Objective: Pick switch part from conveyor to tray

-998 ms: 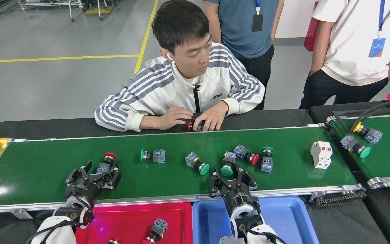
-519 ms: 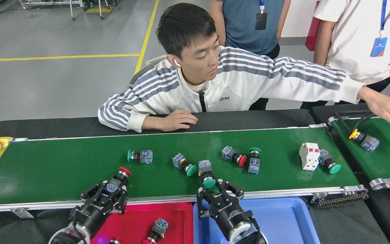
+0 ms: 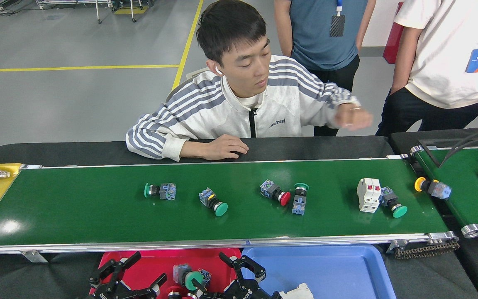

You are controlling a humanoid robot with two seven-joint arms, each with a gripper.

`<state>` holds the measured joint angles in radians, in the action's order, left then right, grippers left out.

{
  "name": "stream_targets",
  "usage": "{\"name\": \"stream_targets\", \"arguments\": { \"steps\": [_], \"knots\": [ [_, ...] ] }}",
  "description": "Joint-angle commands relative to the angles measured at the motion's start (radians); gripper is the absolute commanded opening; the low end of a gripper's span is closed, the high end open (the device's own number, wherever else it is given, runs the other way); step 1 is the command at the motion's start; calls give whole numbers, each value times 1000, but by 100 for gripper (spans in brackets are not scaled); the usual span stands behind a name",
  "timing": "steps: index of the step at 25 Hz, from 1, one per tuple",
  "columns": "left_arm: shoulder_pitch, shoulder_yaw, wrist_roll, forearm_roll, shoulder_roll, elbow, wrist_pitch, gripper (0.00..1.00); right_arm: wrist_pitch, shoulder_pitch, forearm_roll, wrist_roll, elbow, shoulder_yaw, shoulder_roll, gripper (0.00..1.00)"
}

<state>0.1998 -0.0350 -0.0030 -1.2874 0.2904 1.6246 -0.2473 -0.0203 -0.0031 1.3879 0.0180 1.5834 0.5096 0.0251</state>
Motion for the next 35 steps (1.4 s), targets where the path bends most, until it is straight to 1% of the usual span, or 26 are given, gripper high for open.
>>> {"name": "stream_targets", "arguments": {
  "steps": [1,3,5,8,11,13,14,15,17,20,22,26,28,29,30,32,33,34,35],
  "knots": [
    [-2,-16,4,7,3,12,257,100,112,37,-1,-46,27,-69,9,99],
    [7,-28,8,8,3,14,273,100,215,81,-3,-78,33,-140,-2,99],
    [12,-42,8,8,9,12,267,100,252,115,-3,-86,33,-204,-8,99],
    [10,-36,8,7,9,15,258,100,264,103,-1,-78,29,-223,1,99],
    [0,-33,1,2,4,47,214,100,283,71,2,-73,23,-230,3,99],
    [-11,-33,-3,-1,4,92,186,100,333,34,2,-63,-10,-235,-4,99],
    [-26,-26,-23,-3,0,109,172,100,355,0,2,-53,-45,-235,-5,99],
    [-57,3,-51,-3,-5,113,166,100,362,-32,2,-46,-80,-235,-7,99],
    [-134,110,-109,-3,-5,112,169,100,364,-80,0,-44,-131,-235,-2,99],
    [-212,211,-158,-6,-20,98,186,100,364,-118,0,-44,-183,-235,1,99],
    [-244,242,-178,-13,-56,67,214,100,364,-143,0,-43,-210,-232,10,99],
    [-307,265,-184,-73,-115,-37,235,100,364,-219,0,-43,-295,-229,56,99],
    [-329,265,-183,-75,-125,-85,235,100,364,-258,0,-43,-345,-226,73,99],
    [-344,267,-183,-75,-128,-111,238,100,364,-276,0,-43,-372,-226,82,97],
    [-361,265,-184,-75,-128,-137,238,100,362,-290,0,-41,-393,-223,88,89],
    [-388,262,-184,-75,-137,-175,240,100,355,-305,0,-26,-418,-207,84,57],
    [-402,257,-183,-75,-140,-200,240,100,353,-311,0,-13,-424,-192,79,34],
    [-418,254,-183,-75,-142,-224,244,100,352,-313,-1,-4,-425,-183,73,21],
    [-428,254,-183,-75,-140,-239,252,100,350,-313,-1,-3,-425,-181,67,15]
  ]
}}
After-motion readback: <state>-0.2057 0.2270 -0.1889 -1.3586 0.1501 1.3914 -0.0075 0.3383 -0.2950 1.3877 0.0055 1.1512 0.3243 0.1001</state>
